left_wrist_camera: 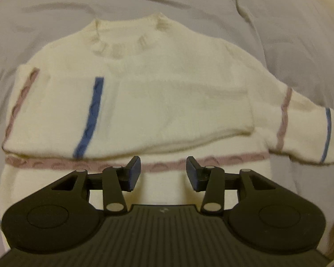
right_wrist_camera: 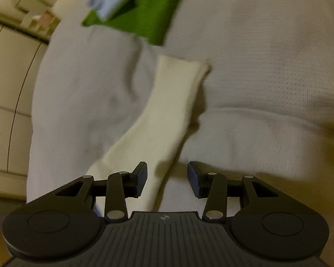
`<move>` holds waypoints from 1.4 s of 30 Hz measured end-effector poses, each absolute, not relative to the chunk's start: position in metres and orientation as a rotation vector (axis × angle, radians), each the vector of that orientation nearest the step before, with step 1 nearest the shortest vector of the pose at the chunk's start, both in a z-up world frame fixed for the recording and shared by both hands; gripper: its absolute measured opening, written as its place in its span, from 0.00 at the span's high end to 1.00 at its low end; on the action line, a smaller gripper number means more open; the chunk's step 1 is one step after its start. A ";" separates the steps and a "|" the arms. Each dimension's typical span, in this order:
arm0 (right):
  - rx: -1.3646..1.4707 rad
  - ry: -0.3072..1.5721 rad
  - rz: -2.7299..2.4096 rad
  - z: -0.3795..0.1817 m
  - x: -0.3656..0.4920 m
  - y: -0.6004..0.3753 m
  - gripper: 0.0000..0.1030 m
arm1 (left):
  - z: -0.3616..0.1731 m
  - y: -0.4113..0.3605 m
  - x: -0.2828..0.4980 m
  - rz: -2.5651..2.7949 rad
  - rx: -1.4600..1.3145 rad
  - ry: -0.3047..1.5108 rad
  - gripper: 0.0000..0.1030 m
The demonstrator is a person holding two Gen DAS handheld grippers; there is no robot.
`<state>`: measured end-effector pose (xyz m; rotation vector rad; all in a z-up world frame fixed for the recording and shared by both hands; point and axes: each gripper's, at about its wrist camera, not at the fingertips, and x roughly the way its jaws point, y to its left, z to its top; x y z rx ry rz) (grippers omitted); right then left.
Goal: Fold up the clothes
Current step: 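Grasp the folded side with the left gripper and fold it toward the collar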
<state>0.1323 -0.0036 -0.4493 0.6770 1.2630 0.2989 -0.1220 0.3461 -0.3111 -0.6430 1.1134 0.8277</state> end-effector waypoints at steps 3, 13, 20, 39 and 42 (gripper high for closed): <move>0.701 1.298 0.299 -0.463 0.139 -0.004 0.62 | -0.305 0.352 -0.122 0.852 -0.636 1.105 0.59; 0.064 0.889 0.621 -0.321 0.054 0.113 0.92 | -0.292 0.357 -0.180 0.844 -0.724 1.049 0.59; -0.389 0.750 1.136 -0.306 -0.137 0.227 0.91 | -0.292 0.355 -0.248 0.868 -0.860 1.022 0.61; -0.469 1.239 0.894 -0.399 -0.129 0.164 0.48 | -0.369 0.382 -0.224 0.812 -1.218 0.928 0.58; -0.436 1.267 0.845 -0.405 -0.119 0.151 0.48 | -0.374 0.383 -0.201 0.755 -1.198 0.949 0.94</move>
